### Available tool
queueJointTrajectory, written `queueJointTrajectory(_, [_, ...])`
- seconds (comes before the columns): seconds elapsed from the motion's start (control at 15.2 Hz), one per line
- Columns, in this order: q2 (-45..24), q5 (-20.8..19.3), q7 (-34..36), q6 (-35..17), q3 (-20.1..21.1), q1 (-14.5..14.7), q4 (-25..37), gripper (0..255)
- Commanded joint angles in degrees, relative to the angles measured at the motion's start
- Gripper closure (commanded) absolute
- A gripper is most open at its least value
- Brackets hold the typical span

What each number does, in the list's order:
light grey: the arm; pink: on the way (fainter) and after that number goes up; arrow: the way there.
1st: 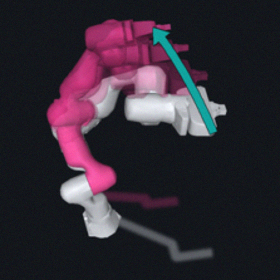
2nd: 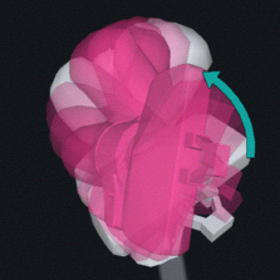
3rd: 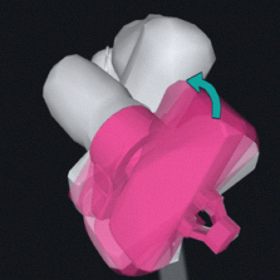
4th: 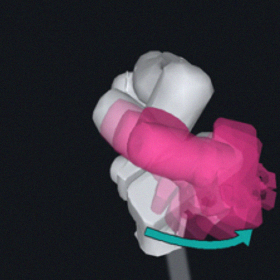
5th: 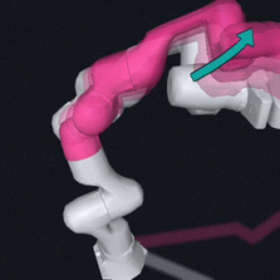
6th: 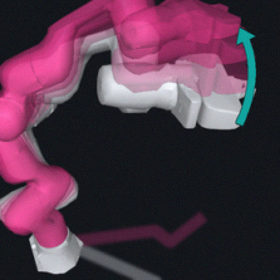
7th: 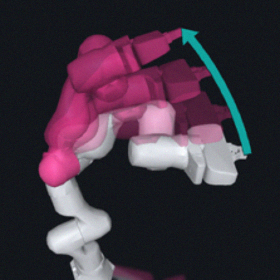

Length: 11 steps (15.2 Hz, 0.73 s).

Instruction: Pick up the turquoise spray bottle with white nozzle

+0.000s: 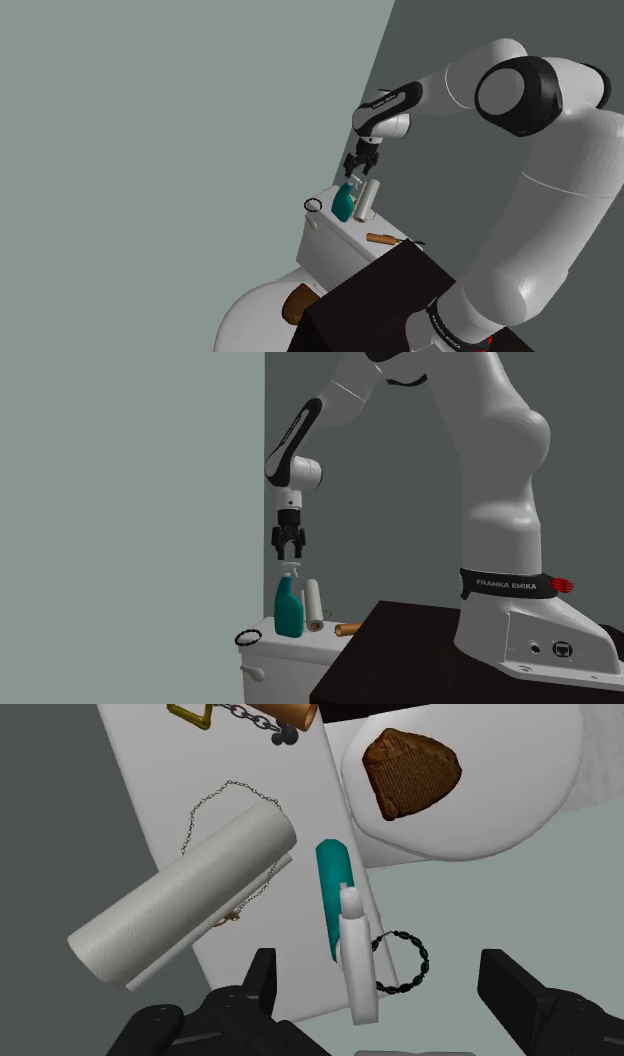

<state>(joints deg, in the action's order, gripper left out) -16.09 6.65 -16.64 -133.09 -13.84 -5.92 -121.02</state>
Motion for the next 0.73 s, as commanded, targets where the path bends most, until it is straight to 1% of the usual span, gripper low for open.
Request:
queueJointTrajectory(0.0, [-2.33,0.82,-0.78,-1.17,0.21,-0.47,1.09,0])
queueJointTrajectory(0.33, [-5.19,1.94,-1.57,-4.29,0.76,-0.85,0.74,0])
queueJointTrajectory(0.46, [-5.52,2.07,-1.66,-4.65,0.83,-0.91,0.71,0])
queueJointTrajectory(0.53, [-5.76,2.12,-1.66,-4.62,0.87,-0.92,0.97,255])
queueJointTrajectory(0.66, [-5.76,2.12,-1.7,-4.58,0.86,-0.95,1.01,255])
